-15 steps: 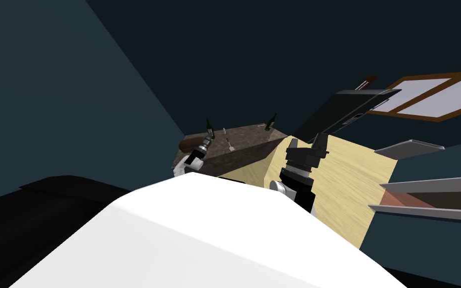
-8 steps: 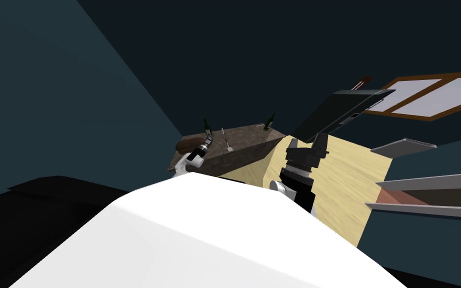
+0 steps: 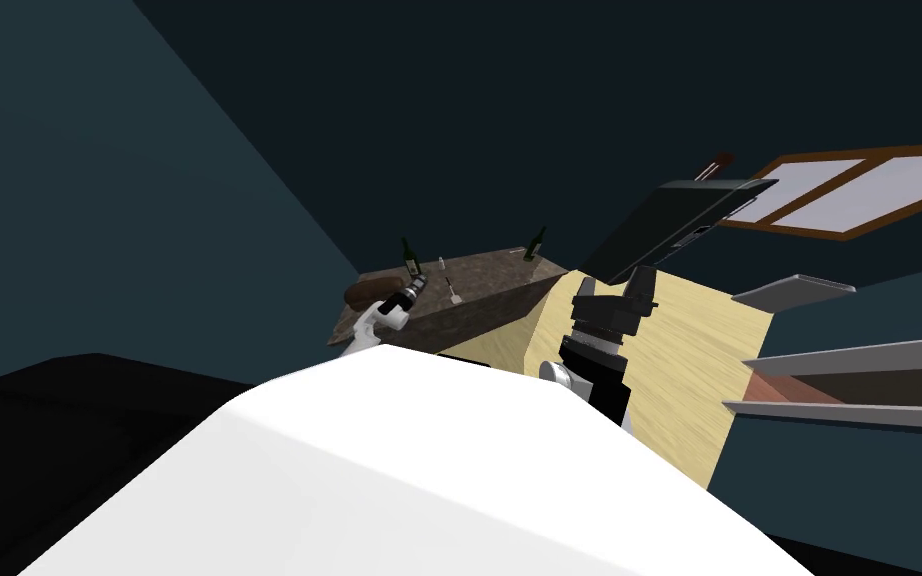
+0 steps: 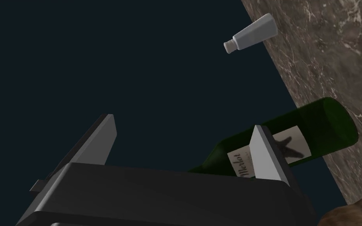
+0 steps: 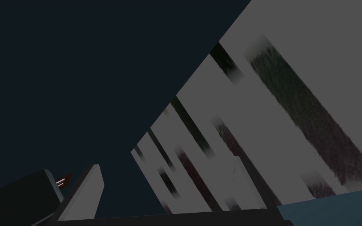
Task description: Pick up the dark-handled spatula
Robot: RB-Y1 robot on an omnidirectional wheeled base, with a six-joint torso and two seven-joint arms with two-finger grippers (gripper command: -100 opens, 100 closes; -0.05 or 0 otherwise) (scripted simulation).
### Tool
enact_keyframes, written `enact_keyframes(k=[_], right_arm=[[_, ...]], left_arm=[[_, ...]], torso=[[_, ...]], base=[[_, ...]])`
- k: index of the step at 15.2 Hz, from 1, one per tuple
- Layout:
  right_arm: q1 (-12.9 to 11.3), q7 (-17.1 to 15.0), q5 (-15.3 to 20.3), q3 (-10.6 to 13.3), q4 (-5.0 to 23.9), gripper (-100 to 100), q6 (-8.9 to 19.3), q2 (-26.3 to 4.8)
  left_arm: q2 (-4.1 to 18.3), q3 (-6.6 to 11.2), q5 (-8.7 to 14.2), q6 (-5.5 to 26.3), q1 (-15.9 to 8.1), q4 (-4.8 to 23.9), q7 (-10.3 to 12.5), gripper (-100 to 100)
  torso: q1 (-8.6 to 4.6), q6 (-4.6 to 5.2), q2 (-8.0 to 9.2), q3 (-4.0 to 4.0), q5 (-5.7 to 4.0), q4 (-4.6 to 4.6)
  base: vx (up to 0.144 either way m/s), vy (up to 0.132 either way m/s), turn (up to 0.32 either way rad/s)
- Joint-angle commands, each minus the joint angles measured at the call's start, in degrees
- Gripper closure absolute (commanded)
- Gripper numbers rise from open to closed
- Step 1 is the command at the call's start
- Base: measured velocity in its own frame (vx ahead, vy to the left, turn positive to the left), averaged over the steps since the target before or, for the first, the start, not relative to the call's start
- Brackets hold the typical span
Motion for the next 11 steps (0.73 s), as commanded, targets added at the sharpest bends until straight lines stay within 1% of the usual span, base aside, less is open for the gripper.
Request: enact_keyframes(k=[1,2,3,5,6,8,9,10,11], right_arm=[[0.00,0.00,0.00,0.00,0.00,0,0.00,0.00],[0.00,0.00,0.00,0.00,0.00,0,0.00,0.00],[0.00,0.00,0.00,0.00,0.00,0,0.00,0.00],[0.00,0.00,0.00,0.00,0.00,0,0.00,0.00],[0.00,0.00,0.00,0.00,0.00,0,0.00,0.00],[0.00,0.00,0.00,0.00,0.00,0,0.00,0.00],[0.00,0.00,0.00,0.00,0.00,0,0.00,0.00],[0.00,0.00,0.00,0.00,0.00,0,0.00,0.00],[0.00,0.00,0.00,0.00,0.00,0,0.00,0.00]], left_arm=[[0.30,-0.06,0.28,2.86,-0.59,0.43,-0.53,-100],[0.30,-0.06,0.28,3.00,-0.59,0.43,-0.53,-100],[0.96,-0.28,1.00,4.99,-2.26,1.65,-1.90,-100],[0.96,-0.28,1.00,7.00,-2.26,1.65,-1.90,-100],[1.56,-0.51,1.72,8.35,-3.95,2.88,-3.29,-100],[1.56,-0.51,1.72,10.87,-3.95,2.88,-3.29,-100],[1.56,-0.51,1.72,11.03,-3.95,2.88,-3.29,-100],[2.09,-0.73,2.45,12.93,-5.65,4.11,-4.68,-100],[2.09,-0.73,2.45,13.88,-5.65,4.11,-4.68,-100]], torso=[[0.00,0.00,0.00,0.00,0.00,0.00],[0.03,-0.01,0.00,0.00,0.00,0.00],[0.08,-0.02,0.02,0.01,0.01,0.00],[0.07,0.00,0.00,0.00,0.01,0.00],[0.07,-0.01,0.01,0.00,0.01,0.00],[0.01,0.00,-0.04,-0.02,0.00,-0.01],[0.03,-0.01,-0.02,-0.01,0.00,-0.01],[0.08,-0.02,0.02,0.01,0.01,0.00],[0.07,0.00,0.01,0.01,0.01,0.00]], base=[[0.028,-0.030,-0.012],[0.021,-0.013,0.005],[0.026,-0.023,-0.029],[0.027,-0.027,-0.031],[0.035,-0.038,-0.041],[0.035,-0.038,-0.025],[0.016,-0.016,0.005],[0.027,-0.028,-0.028],[0.036,-0.035,-0.044]])
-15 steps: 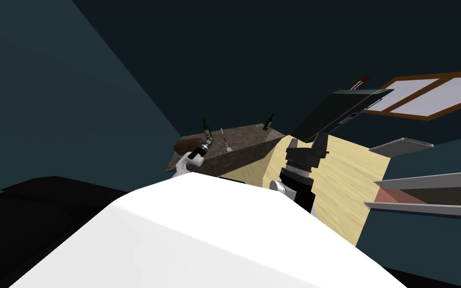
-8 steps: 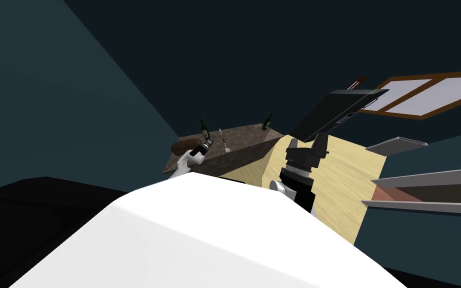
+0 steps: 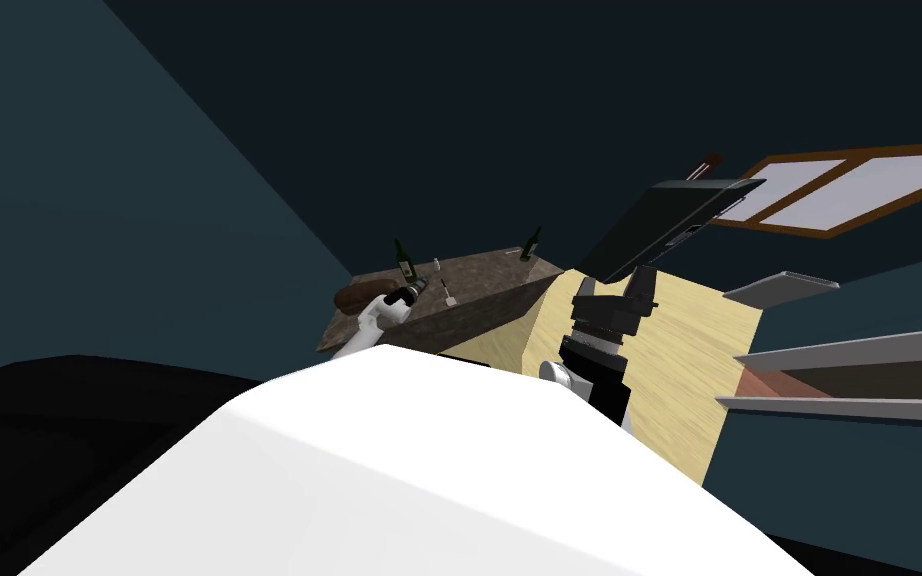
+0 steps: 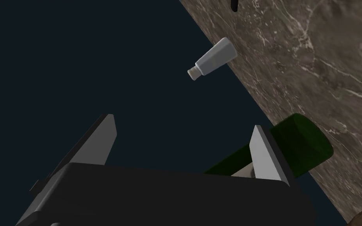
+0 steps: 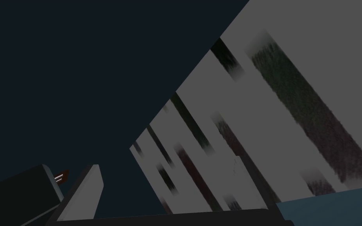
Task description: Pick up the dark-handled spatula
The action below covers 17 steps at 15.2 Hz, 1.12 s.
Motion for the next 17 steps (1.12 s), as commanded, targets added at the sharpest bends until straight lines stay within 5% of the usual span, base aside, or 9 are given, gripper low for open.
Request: enact_keyframes(k=[1,17], right_arm=[[0.00,0.00,0.00,0.00,0.00,0,0.00,0.00],[0.00,0.00,0.00,0.00,0.00,0,0.00,0.00]], left_arm=[[0.17,-0.07,0.21,2.83,-0.35,0.19,-0.55,-100],[1.99,-1.20,3.81,21.40,-8.65,6.29,-7.46,-100]], torso=[[0.00,0.00,0.00,0.00,0.00,0.00],[-0.01,0.00,0.02,0.01,0.00,0.00]], base=[[0.025,-0.025,-0.020],[0.028,-0.031,-0.027]])
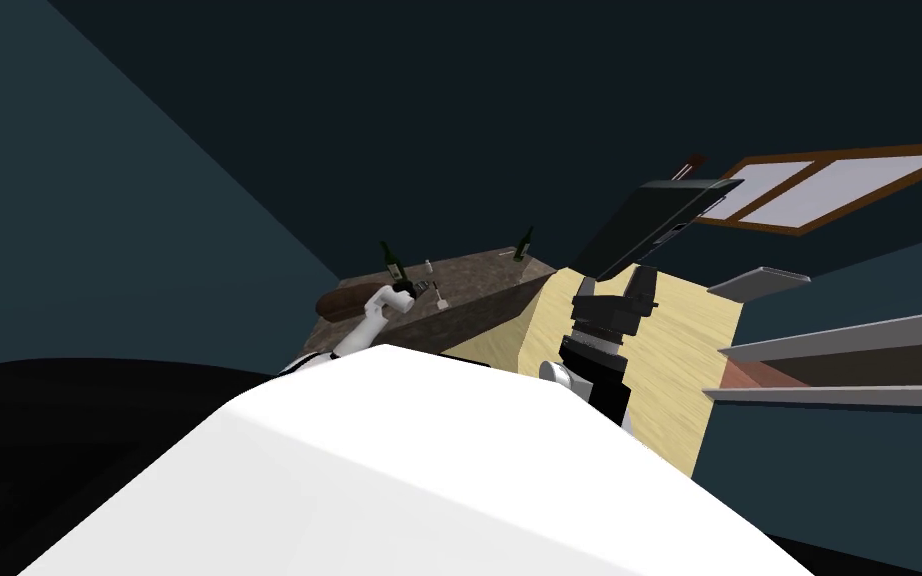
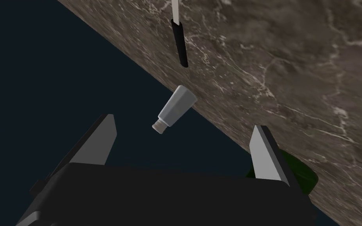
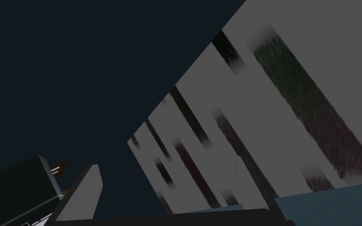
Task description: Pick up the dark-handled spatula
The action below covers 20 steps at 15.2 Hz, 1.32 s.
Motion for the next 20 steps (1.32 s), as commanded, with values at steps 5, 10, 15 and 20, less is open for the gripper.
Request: enact_keyframes(k=[5,10,15,20], right_arm=[[0.00,0.00,0.00,0.00,0.00,0,0.00,0.00],[0.00,0.00,0.00,0.00,0.00,0,0.00,0.00],[0.00,0.00,0.00,0.00,0.00,0,0.00,0.00],[0.00,0.00,0.00,0.00,0.00,0,0.00,0.00]], left_arm=[[0.30,-0.30,0.95,6.84,-2.21,1.67,-1.90,-100],[0.59,-0.73,2.28,12.60,-5.23,3.94,-4.46,-100],[0.67,-0.93,2.91,17.65,-6.66,5.03,-5.68,-100],[0.76,-1.31,4.09,23.57,-9.33,7.06,-7.97,-100]], torso=[[0.04,0.00,0.00,0.00,0.01,0.00],[0.06,-0.02,0.05,0.02,0.01,0.00],[0.01,0.00,0.00,0.00,0.00,0.00],[0.03,0.00,0.03,0.01,0.01,0.01]], base=[[0.027,-0.024,-0.019],[0.027,-0.028,-0.021],[0.030,-0.028,-0.028],[0.028,-0.028,-0.026]])
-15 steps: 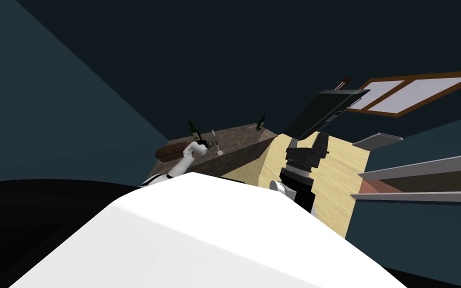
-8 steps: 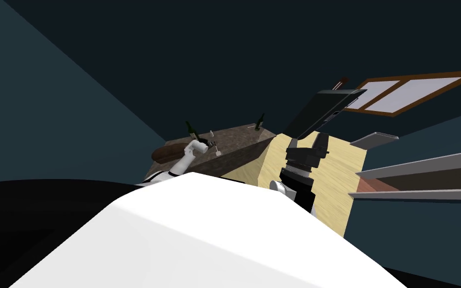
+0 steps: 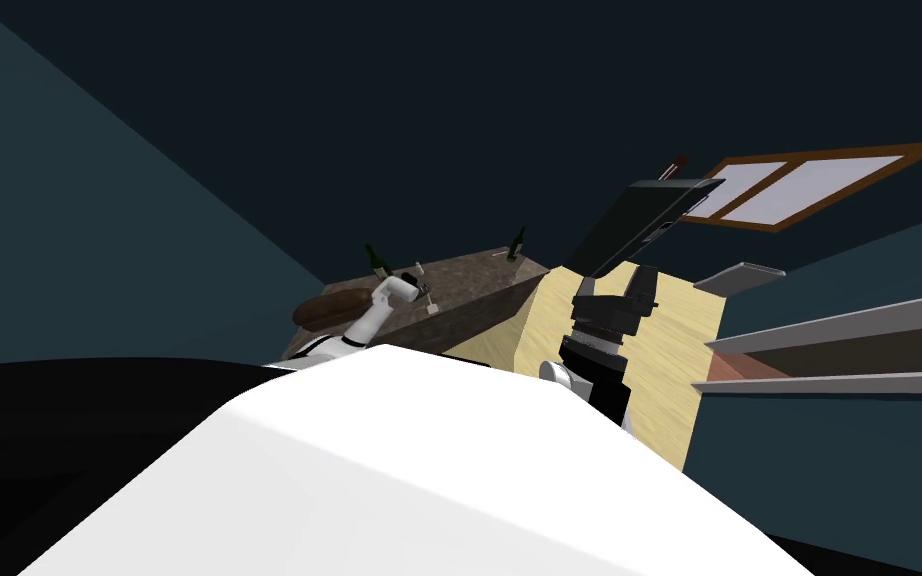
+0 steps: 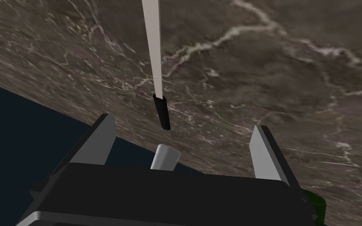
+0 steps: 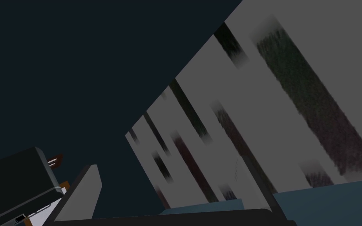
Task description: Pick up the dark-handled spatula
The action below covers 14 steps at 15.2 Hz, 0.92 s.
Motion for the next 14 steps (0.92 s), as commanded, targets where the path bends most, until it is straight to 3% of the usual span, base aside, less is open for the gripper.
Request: enact_keyframes(k=[1,2,4,7,9,14], right_arm=[[0.00,0.00,0.00,0.00,0.00,0,0.00,0.00],[0.00,0.00,0.00,0.00,0.00,0,0.00,0.00],[0.00,0.00,0.00,0.00,0.00,0,0.00,0.00],[0.00,0.00,0.00,0.00,0.00,0,0.00,0.00],[0.00,0.00,0.00,0.00,0.00,0,0.00,0.00],[0.00,0.00,0.00,0.00,0.00,0,0.00,0.00]], left_arm=[[0.03,-0.04,0.22,2.33,-0.45,0.16,-0.43,-100],[0.04,-0.22,0.76,3.90,-1.67,1.10,-1.49,-100],[0.04,-0.22,0.76,5.33,-1.67,1.10,-1.49,-100],[-0.02,-0.54,1.74,9.49,-3.87,2.80,-3.40,-100],[-0.02,-0.54,1.74,10.72,-3.87,2.80,-3.40,-100],[-0.19,-0.92,2.90,16.92,-6.45,4.81,-5.65,-100]], torso=[[0.00,0.00,0.00,0.00,0.00,0.00],[0.01,-0.01,0.01,0.00,0.00,0.00],[0.00,0.00,0.01,0.01,0.00,0.00],[0.01,0.00,0.01,0.00,0.00,0.00],[-0.02,0.00,-0.01,-0.01,0.00,0.00],[0.02,-0.01,0.01,0.00,0.00,0.00]], base=[[0.026,-0.022,-0.014],[0.025,-0.028,-0.028],[0.024,-0.026,-0.019],[0.031,-0.026,-0.028],[0.031,-0.030,-0.018],[0.028,-0.022,-0.024]])
